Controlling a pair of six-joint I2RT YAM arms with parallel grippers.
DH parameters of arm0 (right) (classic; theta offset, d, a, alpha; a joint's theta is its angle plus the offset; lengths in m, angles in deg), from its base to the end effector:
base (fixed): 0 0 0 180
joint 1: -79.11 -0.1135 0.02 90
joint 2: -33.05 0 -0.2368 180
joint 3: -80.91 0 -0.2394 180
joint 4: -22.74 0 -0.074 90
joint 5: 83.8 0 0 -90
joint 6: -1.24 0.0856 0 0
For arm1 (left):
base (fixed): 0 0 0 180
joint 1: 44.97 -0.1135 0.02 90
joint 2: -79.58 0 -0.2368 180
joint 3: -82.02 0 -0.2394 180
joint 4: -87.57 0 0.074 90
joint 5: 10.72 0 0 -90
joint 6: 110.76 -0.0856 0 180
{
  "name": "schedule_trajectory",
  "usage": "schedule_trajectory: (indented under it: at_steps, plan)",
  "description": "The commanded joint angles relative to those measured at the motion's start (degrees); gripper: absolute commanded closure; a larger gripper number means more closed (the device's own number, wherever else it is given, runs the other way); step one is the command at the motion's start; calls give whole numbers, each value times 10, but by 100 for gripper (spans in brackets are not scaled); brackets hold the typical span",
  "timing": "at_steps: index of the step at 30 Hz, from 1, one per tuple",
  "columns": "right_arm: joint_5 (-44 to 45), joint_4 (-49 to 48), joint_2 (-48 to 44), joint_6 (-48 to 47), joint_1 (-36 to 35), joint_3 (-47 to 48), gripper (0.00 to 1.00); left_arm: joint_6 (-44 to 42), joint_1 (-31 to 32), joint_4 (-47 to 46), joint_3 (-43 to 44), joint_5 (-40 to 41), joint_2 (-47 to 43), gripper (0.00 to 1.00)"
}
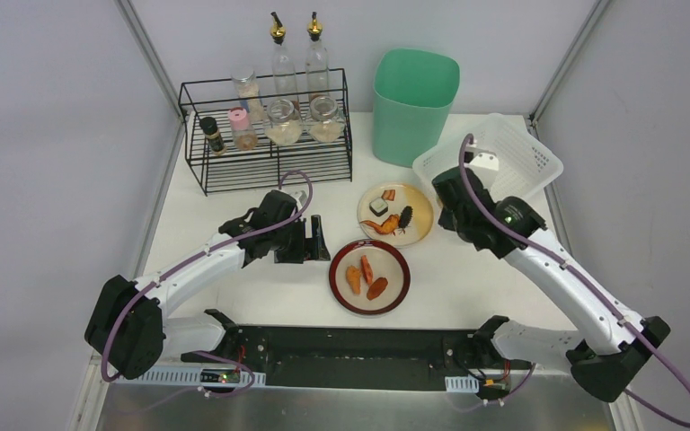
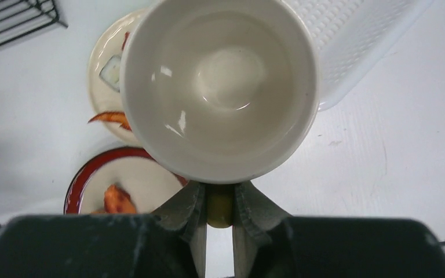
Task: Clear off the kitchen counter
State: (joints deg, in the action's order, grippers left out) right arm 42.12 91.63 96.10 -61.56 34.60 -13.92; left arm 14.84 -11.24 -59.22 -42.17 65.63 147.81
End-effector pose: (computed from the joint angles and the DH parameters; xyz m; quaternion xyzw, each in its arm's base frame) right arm 0.2011 0.1273 0.3103 -0.0208 0.8914 -0.0271 0.4519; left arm 0.2182 -0.1700 0.1696 0.0299 0.9200 -0.3038 0.2458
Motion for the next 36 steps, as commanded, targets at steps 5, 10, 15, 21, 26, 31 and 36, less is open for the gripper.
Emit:
schedule_trajectory:
  at_steps: [5, 10, 15, 21, 26, 31, 36]
  plan:
    - [-79, -105, 55, -134, 177, 54, 100, 4, 2, -9, 0, -25, -6, 20]
    - [-123, -160, 100, -265, 235, 54, 100, 6, 2, -12, -6, -27, -13, 21]
    - [-224, -249, 123, -362, 312, 13, 100, 8, 2, -17, -17, -25, -26, 20]
    - [-350, -303, 175, -438, 375, 3, 100, 10, 4, -24, -23, -30, -24, 20]
    - [-453, -329, 228, -431, 422, 17, 100, 11, 4, -28, -26, -32, -26, 20]
    - [-482, -336, 268, -430, 424, 22, 100, 11, 5, -30, -30, -31, -31, 20]
    - [-517, -362, 283, -431, 422, 14, 100, 12, 7, -30, -31, -30, -30, 20]
